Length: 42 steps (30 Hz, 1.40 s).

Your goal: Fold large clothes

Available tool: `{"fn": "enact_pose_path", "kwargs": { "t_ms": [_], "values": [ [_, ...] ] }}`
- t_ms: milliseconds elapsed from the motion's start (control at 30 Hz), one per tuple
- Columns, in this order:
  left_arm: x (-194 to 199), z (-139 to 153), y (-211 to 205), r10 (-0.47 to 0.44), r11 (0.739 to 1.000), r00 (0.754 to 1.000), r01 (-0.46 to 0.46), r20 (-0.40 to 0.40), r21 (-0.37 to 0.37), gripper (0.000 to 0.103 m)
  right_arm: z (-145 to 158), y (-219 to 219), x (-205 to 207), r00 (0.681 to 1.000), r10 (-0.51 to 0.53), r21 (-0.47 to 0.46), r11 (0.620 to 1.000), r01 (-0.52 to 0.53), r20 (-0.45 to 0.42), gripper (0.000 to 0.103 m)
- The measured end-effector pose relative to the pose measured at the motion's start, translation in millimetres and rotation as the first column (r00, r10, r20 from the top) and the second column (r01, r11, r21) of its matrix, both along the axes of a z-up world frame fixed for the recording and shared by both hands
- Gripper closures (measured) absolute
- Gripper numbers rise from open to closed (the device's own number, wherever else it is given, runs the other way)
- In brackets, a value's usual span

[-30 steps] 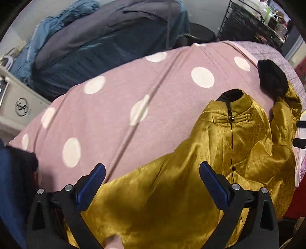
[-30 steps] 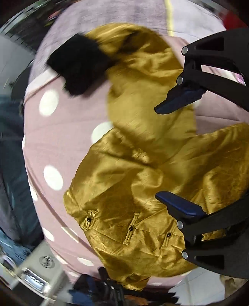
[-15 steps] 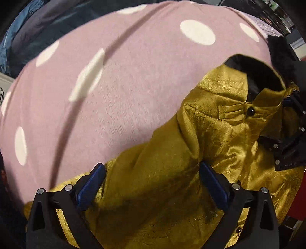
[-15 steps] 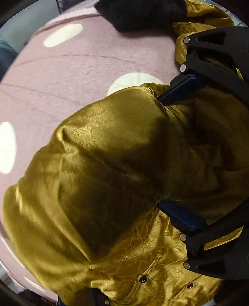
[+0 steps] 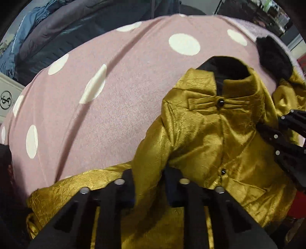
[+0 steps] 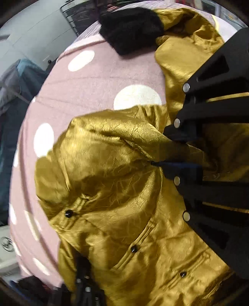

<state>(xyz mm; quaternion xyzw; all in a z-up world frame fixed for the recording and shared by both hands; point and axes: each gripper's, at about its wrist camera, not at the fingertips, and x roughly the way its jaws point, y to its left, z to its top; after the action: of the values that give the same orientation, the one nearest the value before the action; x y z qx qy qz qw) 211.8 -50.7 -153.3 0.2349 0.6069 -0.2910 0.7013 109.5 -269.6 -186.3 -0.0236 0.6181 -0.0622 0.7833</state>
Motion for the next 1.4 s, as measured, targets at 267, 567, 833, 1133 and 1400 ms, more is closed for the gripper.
{"fn": "enact_pose_path", "kwargs": {
  "t_ms": [267, 567, 833, 1133, 1400],
  "values": [
    [14, 123, 49, 0.221, 0.946, 0.96, -0.169, 0.17, -0.278, 0.093, 123, -24, 6, 0.951, -0.094, 0.045, 0.995, 0.085, 0.294, 0.094],
    [20, 151, 42, 0.35, 0.913, 0.874, -0.238, 0.337, -0.332, 0.075, 143, -60, 47, 0.896, -0.326, 0.274, 0.93, 0.246, 0.301, 0.077],
    [52, 163, 104, 0.558, 0.806, 0.766, -0.407, 0.319, -0.431, 0.007, 124, -98, 5, 0.835, -0.494, 0.257, 0.862, 0.436, 0.243, 0.022],
    [55, 105, 118, 0.469, 0.883, 0.821, -0.425, 0.326, -0.201, 0.007, 117, -181, -36, 0.715, -0.658, 0.122, 0.75, 0.65, 0.236, 0.022],
    [44, 79, 180, 0.575, 0.817, 0.782, -0.563, 0.242, -0.125, 0.007, 73, -190, -45, 0.809, -0.581, -0.073, 0.806, 0.587, 0.088, 0.022]
  ]
}}
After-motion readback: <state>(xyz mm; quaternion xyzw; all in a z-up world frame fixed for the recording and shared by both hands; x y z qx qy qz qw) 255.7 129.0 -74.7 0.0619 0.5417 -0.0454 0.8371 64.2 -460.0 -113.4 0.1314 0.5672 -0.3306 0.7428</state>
